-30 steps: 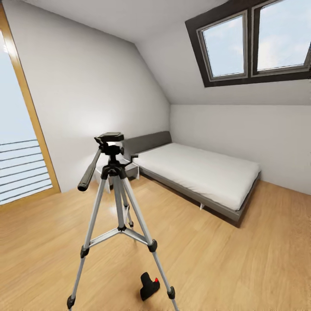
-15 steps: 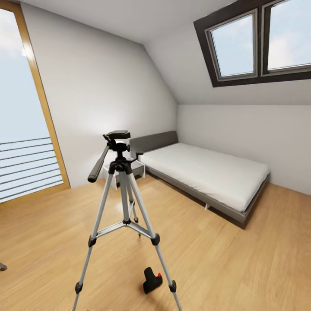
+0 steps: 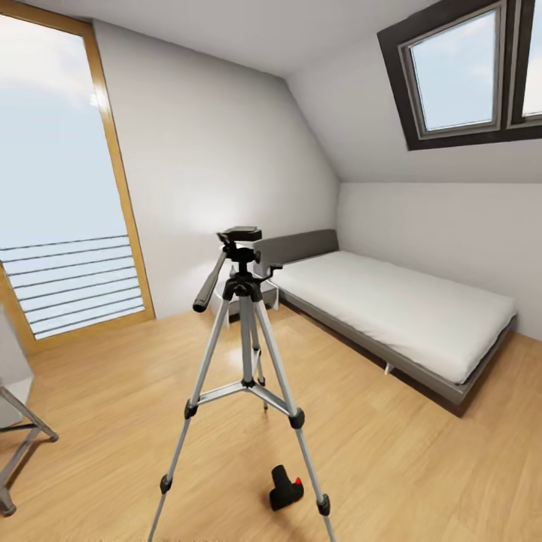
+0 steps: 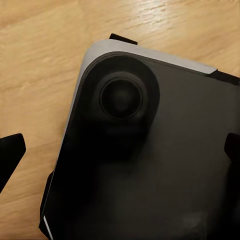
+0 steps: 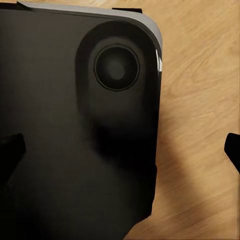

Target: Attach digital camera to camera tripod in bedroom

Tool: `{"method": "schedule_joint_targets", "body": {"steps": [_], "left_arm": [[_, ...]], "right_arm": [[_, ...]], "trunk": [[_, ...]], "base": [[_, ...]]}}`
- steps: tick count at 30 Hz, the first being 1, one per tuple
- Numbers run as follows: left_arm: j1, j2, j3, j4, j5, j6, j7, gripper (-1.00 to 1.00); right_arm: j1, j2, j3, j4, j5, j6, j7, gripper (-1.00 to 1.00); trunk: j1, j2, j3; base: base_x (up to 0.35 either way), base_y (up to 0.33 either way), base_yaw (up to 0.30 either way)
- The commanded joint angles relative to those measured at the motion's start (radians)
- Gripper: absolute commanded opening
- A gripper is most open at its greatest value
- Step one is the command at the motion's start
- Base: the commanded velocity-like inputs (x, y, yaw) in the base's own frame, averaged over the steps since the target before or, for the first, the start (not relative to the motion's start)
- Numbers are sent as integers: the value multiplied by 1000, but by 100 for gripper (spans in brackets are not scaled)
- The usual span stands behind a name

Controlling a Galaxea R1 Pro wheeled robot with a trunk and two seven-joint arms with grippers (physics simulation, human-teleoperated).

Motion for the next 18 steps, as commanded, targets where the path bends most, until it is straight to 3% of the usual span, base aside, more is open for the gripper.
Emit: {"method": "schedule_joint_targets", "body": {"steps": [1, 18], "left_arm": [[0, 0, 8, -1, -1, -1, 0, 100], [0, 0, 6, -1, -2, 0, -1, 100]], "right_arm": [[0, 0, 1, 0, 1, -3, 1, 100], [1, -3, -1, 0, 1, -4, 4, 100]], "trunk": [[0, 0, -1], [0, 0, -1]], "base": [[0, 0, 148], [0, 0, 29]]}}
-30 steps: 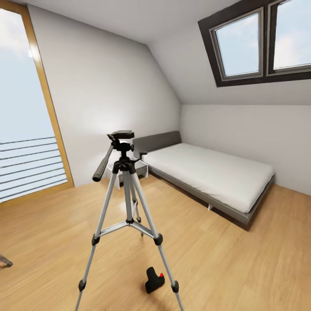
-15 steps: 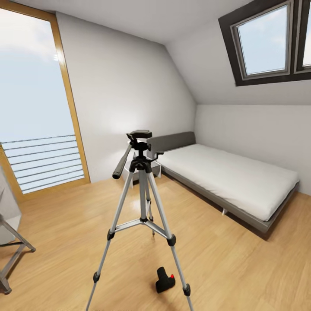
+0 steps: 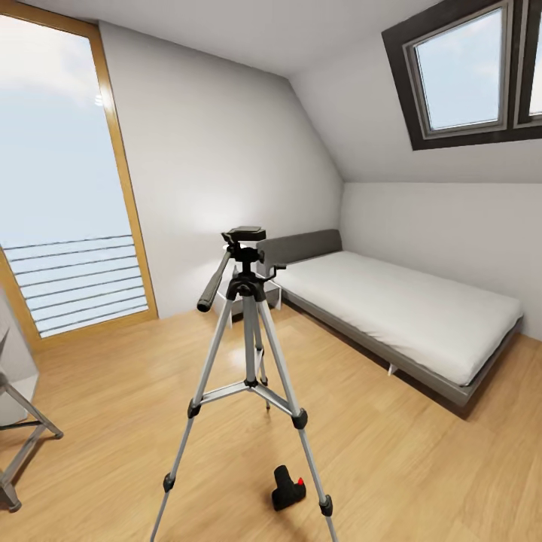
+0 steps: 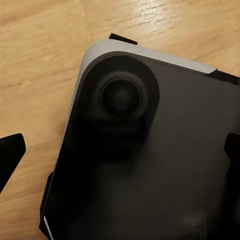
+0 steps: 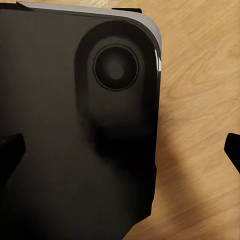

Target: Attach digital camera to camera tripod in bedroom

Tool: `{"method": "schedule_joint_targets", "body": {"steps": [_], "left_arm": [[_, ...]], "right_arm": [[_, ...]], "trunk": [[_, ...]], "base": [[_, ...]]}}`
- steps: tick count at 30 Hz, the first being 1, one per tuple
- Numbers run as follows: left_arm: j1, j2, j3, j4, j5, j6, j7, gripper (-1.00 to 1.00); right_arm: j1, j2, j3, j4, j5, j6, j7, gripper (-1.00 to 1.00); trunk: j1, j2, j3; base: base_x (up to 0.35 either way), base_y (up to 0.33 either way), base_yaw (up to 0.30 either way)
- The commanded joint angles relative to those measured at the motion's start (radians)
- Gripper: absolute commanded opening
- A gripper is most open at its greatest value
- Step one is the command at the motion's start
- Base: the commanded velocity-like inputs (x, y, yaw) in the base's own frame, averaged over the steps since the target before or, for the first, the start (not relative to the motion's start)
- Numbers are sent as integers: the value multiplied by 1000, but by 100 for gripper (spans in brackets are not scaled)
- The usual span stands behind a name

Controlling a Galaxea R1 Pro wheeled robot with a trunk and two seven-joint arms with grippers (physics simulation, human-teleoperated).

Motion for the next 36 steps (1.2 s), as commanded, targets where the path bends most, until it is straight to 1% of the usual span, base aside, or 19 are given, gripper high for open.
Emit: {"method": "schedule_joint_targets", "body": {"steps": [1, 16, 22, 28, 36], "left_arm": [[0, 0, 7, -1, -2, -2, 0, 100], [0, 5, 9, -6, 0, -3, -1, 100], [0, 6, 11, -6, 2, -3, -5, 100], [0, 5, 9, -7, -2, -2, -7, 100], [0, 7, 8, -7, -4, -2, -7, 100]], "right_arm": [[0, 0, 1, 0, 1, -3, 2, 100], [-1, -1, 8, 0, 7, 4, 6, 100], [-1, -2, -1, 0, -2, 2, -1, 100], [-1, -3, 1, 0, -1, -2, -3, 100], [-1, -5, 7, 0, 5, -2, -5, 100]], "trunk": [[0, 0, -1], [0, 0, -1], [0, 0, -1], [0, 0, -1], [0, 0, -1]], "base": [[0, 0, 1], [0, 0, 0], [0, 0, 0], [5, 0, 0], [152, 0, 0]]}}
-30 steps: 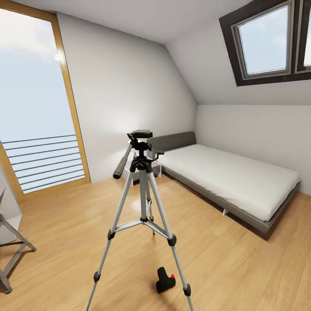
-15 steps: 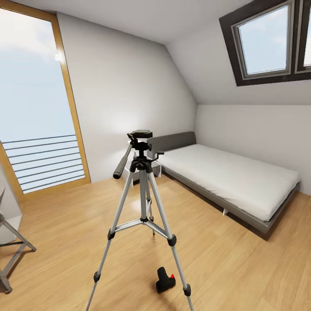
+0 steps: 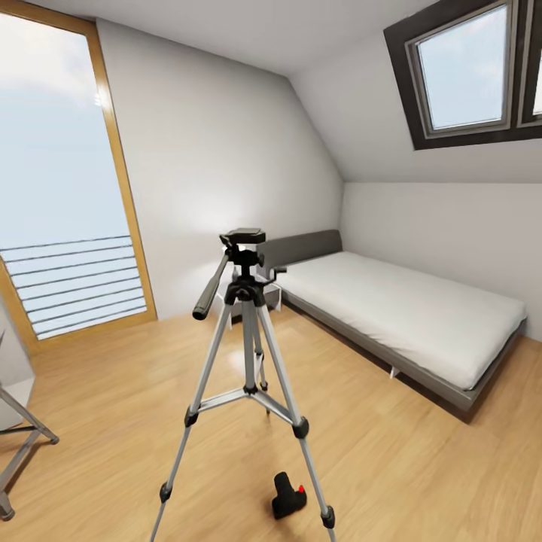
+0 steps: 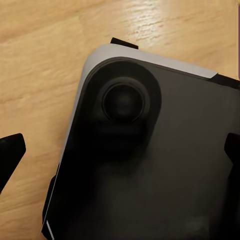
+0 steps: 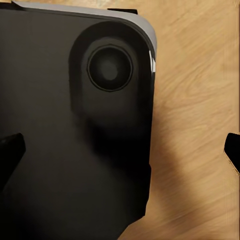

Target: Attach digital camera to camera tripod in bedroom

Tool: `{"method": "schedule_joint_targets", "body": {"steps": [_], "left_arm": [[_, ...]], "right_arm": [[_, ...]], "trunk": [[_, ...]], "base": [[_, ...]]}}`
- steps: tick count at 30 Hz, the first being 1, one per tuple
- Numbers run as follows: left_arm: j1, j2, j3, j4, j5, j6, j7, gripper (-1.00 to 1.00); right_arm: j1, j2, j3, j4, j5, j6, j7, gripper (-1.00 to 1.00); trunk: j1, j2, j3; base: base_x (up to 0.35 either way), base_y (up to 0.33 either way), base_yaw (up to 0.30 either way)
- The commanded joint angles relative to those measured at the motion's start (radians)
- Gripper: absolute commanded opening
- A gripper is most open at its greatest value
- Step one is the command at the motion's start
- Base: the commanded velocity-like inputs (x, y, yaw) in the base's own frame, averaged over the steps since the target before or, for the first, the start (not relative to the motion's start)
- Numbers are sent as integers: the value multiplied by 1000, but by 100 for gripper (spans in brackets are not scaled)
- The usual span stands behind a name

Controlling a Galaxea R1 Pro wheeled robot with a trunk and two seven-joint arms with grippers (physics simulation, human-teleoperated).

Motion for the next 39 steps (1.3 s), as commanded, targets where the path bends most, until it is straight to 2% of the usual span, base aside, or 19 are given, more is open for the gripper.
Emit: {"method": "schedule_joint_targets", "body": {"steps": [1, 15, 39], "left_arm": [[0, 0, 8, -1, -1, -1, -1, 100], [0, -1, 8, -1, 3, -1, -1, 100], [0, -1, 12, -1, 8, -3, 0, 100]], "right_arm": [[0, 0, 1, 0, 2, -3, 0, 100], [0, -9, 4, 0, 6, -2, 1, 100], [0, -13, 4, 0, 6, -1, 0, 100]], "trunk": [[0, 0, -1], [0, 0, -1], [0, 0, -1]], "base": [[260, 0, 0], [263, 0, 0], [20, 0, 0]]}}
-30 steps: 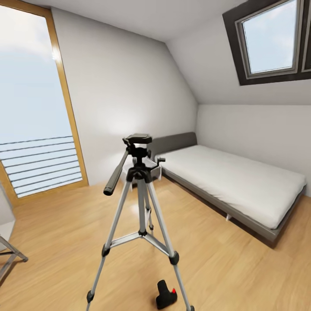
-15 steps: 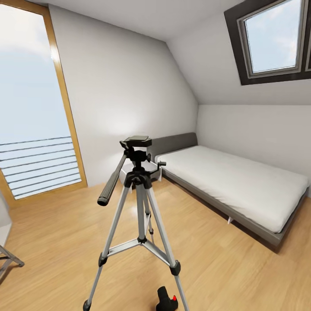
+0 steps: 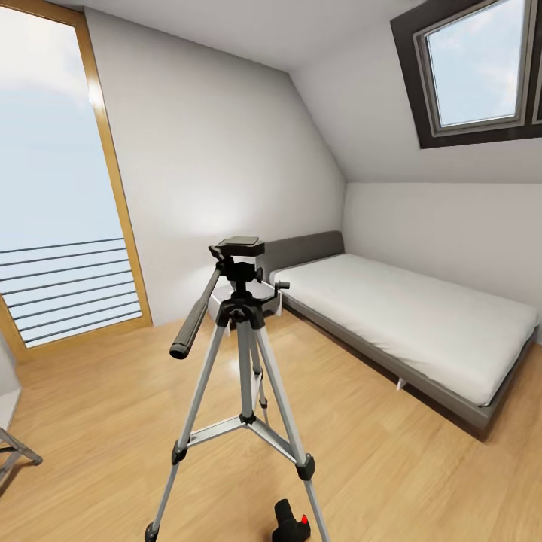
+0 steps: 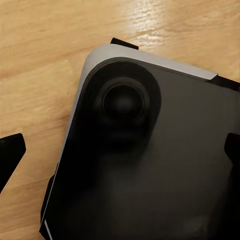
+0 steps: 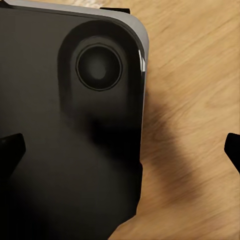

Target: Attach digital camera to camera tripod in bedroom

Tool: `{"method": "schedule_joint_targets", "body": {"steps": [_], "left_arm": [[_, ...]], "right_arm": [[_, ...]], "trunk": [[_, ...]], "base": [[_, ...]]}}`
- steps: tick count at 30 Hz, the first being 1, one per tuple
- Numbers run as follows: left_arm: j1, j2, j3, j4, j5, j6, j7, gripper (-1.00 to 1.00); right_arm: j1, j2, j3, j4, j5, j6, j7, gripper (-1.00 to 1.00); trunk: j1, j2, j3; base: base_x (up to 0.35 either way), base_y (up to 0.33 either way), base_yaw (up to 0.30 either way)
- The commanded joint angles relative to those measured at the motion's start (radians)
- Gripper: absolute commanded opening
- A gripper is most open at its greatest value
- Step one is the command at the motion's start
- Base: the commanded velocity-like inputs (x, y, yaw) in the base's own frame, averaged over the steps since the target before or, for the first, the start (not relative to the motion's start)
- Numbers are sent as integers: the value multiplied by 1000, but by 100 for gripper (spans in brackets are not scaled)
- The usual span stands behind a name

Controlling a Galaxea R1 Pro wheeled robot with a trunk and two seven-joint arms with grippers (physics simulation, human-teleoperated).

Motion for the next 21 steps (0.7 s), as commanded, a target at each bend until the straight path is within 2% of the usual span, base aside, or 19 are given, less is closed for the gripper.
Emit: {"method": "schedule_joint_targets", "body": {"steps": [1, 16, 17, 19, 21], "left_arm": [[0, 0, 8, -1, -1, -1, -1, 100], [0, -2, 8, -3, -2, 0, -2, 100], [0, -2, 8, -4, -2, 0, -1, 100], [0, -2, 8, -4, -2, 0, -1, 100], [0, -2, 8, -4, -2, 0, -1, 100]], "right_arm": [[0, 0, 1, 0, 2, -3, 0, 100], [0, 0, 0, -16, 1, 3, 7, 100], [0, -1, 0, -145, 2, 7, 14, 100], [0, -3, 0, -247, 1, 25, 17, 100], [0, -3, 2, -400, 1, 99, 20, 100]], "trunk": [[0, 0, -1], [0, 0, -1], [0, 0, -1], [0, 0, -1], [0, 0, -1]], "base": [[0, 0, 0], [0, 0, 0], [0, 0, 0], [0, 0, 0], [0, 0, 0]]}}
